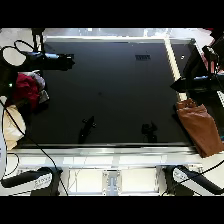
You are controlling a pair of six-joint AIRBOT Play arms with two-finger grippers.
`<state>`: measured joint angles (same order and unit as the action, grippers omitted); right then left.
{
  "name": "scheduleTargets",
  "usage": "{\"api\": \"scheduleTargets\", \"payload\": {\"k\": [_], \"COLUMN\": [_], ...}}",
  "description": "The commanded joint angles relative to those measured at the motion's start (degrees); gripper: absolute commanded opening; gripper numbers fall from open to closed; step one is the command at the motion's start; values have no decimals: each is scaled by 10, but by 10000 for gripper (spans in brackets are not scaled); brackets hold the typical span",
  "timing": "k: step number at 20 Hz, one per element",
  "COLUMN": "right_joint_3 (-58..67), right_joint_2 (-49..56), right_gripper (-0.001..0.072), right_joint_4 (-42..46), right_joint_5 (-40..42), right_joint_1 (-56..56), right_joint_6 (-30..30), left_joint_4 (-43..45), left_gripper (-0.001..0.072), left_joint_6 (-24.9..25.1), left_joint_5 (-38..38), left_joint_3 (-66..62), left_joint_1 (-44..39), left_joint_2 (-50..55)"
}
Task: Fold the shirts.
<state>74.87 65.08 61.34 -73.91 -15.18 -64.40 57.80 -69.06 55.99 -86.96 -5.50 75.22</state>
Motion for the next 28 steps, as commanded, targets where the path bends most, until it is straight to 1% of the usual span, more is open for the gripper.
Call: {"api": "scheduleTargets", "payload": {"k": [1, 12, 14, 15, 16, 17, 18, 19, 20, 21, 22, 23, 24, 26, 28], "right_joint_3": [0, 0, 0, 0, 0, 0, 0, 0, 0, 0, 0, 0, 0, 0, 0], "right_joint_2": [0, 0, 0, 0, 0, 0, 0, 0, 0, 0, 0, 0, 0, 0, 0], "right_gripper": [694, 694, 694, 694, 694, 694, 694, 694, 694, 694, 694, 694, 694, 694, 694], "right_joint_4": [0, 0, -6, -24, -35, -39, -44, -51, -55, -57, -61, -73, -87, -101, -125], "right_joint_5": [0, 6, 83, 123, 152, 165, 169, 169, 169, 170, 171, 175, 181, 185, 189], "right_joint_1": [0, 0, 0, 0, 0, 0, 0, 0, 0, 0, 0, 0, 0, 0, 0], "right_joint_6": [0, 1, 0, 0, 0, -1, -6, -6, -6, -6, -6, -6, -6, -6, -6], "left_joint_4": [0, -3, -9, 0, 47, 136, 248, 360, 478, 567, 620, 627, 613, 582, 573], "left_gripper": [14, 13, 14, 18, 18, 18, 64, 287, 495, 543, 543, 543, 543, 543, 543], "left_joint_6": [0, 0, 0, 0, 0, -20, -82, -151, -225, -286, -342, -384, -400, -404, -405], "left_joint_5": [0, 0, 0, -2, -2, 1, 16, 40, 66, 82, 88, 86, 83, 78, 50], "left_joint_3": [0, 0, 0, 0, 0, 0, 0, 0, 0, 0, 0, 0, 0, 0, 0], "left_joint_1": [0, 0, 0, 3, 10, 20, 35, 50, 70, 92, 119, 155, 190, 255, 302], "left_joint_2": [0, 0, 1, 1, 0, -2, -3, -3, -1, 1, 3, 7, 15, 43, 80]}}
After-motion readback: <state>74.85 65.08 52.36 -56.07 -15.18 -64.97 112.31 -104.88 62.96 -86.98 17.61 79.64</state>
